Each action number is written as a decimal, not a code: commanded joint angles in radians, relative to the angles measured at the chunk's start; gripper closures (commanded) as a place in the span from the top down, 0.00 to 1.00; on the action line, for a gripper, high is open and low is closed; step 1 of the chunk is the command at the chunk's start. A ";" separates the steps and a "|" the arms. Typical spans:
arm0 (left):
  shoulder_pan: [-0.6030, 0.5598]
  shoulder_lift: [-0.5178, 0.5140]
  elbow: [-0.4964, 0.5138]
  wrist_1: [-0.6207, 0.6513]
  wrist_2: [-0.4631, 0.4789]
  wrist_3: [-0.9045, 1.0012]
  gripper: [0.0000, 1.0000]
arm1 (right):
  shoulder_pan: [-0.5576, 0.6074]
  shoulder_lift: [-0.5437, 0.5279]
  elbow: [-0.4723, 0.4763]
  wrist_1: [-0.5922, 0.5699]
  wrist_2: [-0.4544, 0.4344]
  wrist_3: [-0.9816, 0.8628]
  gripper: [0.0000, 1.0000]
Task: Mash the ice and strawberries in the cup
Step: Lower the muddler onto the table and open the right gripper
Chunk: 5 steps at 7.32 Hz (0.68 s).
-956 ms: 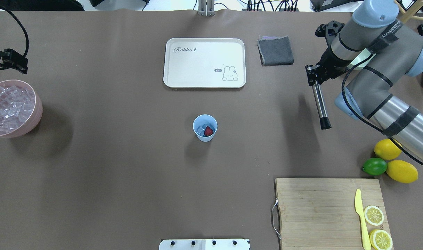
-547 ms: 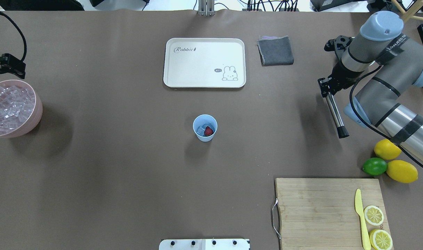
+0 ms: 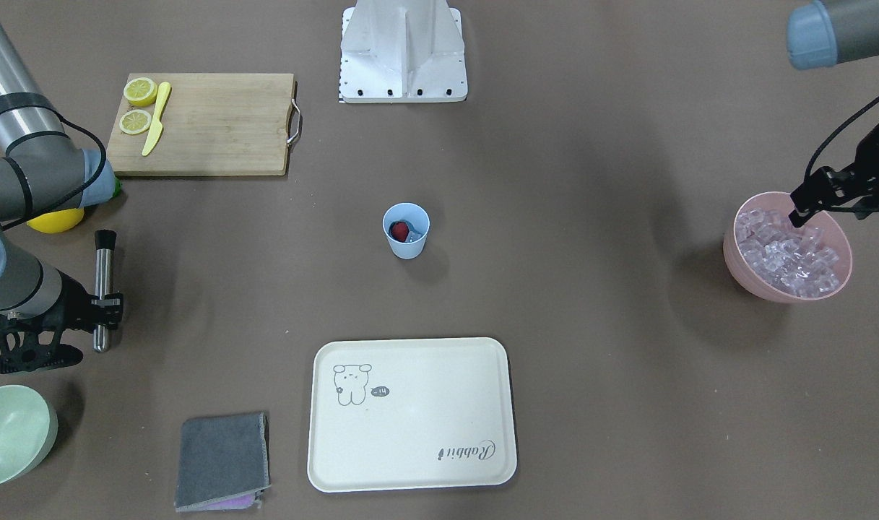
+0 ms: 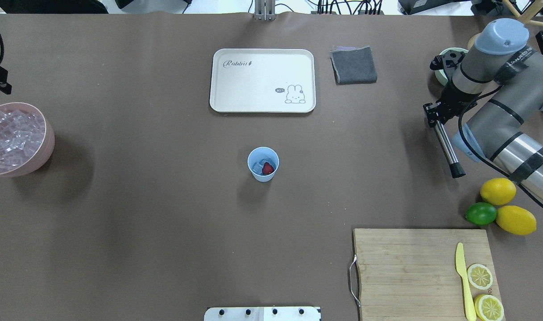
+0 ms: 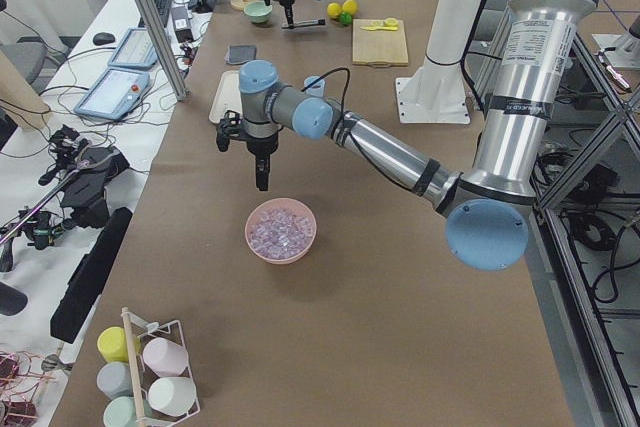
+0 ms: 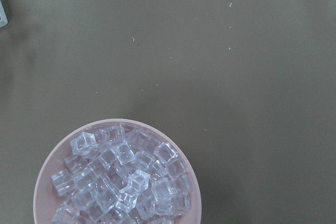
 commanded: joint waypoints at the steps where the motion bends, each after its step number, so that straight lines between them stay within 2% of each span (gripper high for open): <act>1: -0.049 0.000 0.034 0.000 -0.039 0.006 0.97 | 0.006 -0.003 -0.008 0.002 0.003 0.081 0.37; 2: -0.063 -0.001 0.034 0.027 -0.062 0.006 0.97 | 0.017 -0.005 -0.008 -0.001 0.001 0.105 0.99; 4: -0.115 0.015 0.038 0.052 -0.108 0.028 0.97 | 0.076 -0.002 -0.002 -0.001 0.017 0.113 1.00; 5: -0.135 0.035 0.057 0.052 -0.110 0.097 0.97 | 0.124 -0.003 -0.002 -0.004 0.058 0.081 1.00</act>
